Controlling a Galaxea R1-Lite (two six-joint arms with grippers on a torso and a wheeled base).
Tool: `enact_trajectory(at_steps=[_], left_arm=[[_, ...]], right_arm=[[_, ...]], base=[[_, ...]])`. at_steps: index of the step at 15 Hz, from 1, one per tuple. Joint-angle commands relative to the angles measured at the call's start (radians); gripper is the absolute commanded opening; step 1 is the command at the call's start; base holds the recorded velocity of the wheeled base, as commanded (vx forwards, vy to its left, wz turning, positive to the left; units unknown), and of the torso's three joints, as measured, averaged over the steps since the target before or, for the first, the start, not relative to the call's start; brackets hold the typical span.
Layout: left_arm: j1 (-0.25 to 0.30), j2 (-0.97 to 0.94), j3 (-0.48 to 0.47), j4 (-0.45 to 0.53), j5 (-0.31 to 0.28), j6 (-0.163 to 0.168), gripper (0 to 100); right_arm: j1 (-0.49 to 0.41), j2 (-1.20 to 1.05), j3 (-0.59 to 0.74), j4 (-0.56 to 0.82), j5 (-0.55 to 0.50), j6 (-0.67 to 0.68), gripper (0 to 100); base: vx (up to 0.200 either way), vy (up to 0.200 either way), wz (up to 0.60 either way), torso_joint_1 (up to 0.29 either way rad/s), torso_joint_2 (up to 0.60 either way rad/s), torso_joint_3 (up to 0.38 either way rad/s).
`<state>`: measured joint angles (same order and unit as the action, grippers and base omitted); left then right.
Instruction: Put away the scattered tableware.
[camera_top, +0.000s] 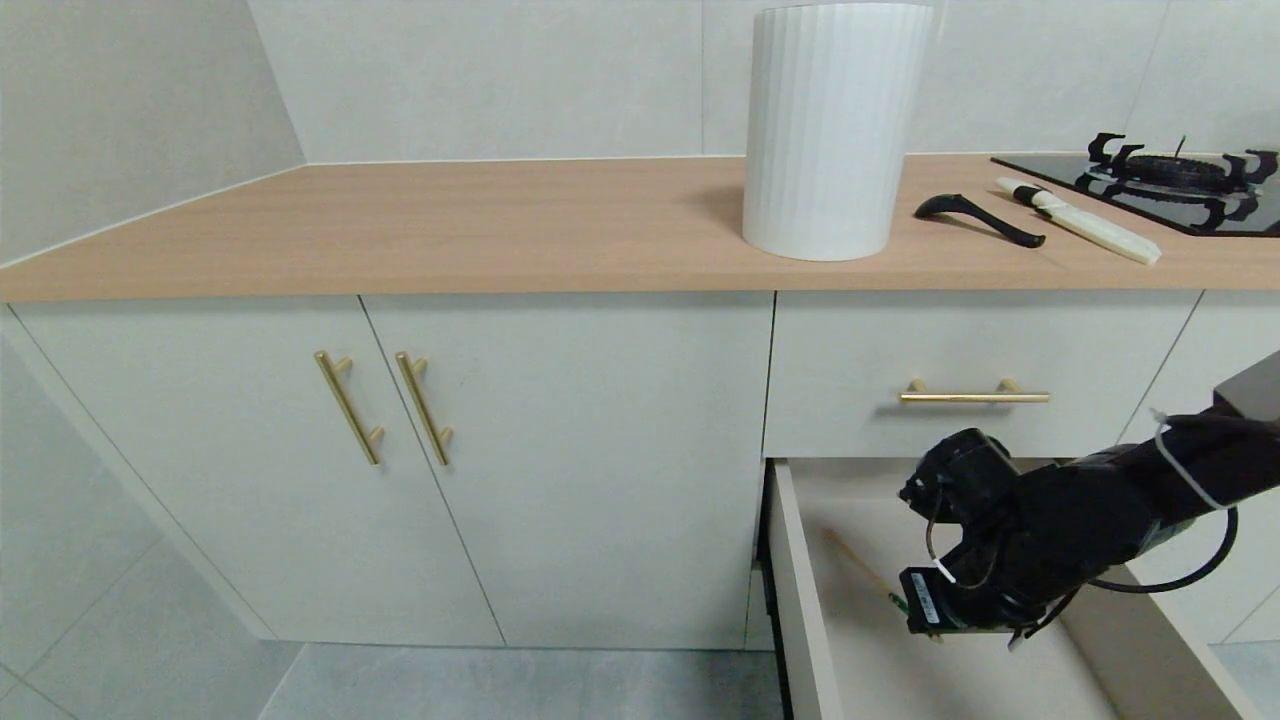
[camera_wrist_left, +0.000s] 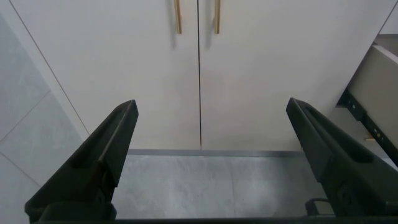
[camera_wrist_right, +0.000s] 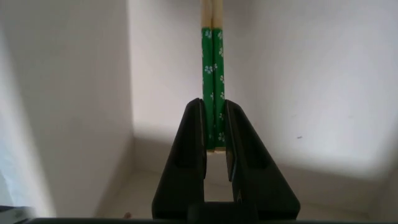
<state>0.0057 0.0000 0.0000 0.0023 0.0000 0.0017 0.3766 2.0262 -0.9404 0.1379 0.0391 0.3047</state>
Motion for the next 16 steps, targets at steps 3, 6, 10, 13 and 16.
enact_trajectory(at_steps=[3,6,10,13,16], left_arm=[[0.0,0.002,0.0,0.001,0.0,0.0,100],[0.0,0.002,0.0,0.001,0.0,0.0,100],[0.0,0.0,0.0,-0.001,0.0,0.0,100],[0.0,0.002,0.0,0.001,0.0,0.0,100],[0.0,0.0,0.0,0.001,0.0,0.0,100]], right_arm=[[0.045,0.144,0.003,-0.023,-0.002,0.001,0],[0.062,0.201,0.011,-0.069,-0.028,0.001,0],[0.062,0.21,0.008,-0.075,-0.044,0.007,0],[0.062,0.212,0.008,-0.075,-0.044,0.007,0],[0.062,0.21,0.006,-0.075,-0.044,0.007,0]], base=[[0.0,0.0,0.0,0.0,0.0,0.0],[0.0,0.0,0.0,0.0,0.0,0.0],[0.0,0.0,0.0,0.0,0.0,0.0],[0.0,0.0,0.0,0.0,0.0,0.0],[0.0,0.0,0.0,0.0,0.0,0.0]])
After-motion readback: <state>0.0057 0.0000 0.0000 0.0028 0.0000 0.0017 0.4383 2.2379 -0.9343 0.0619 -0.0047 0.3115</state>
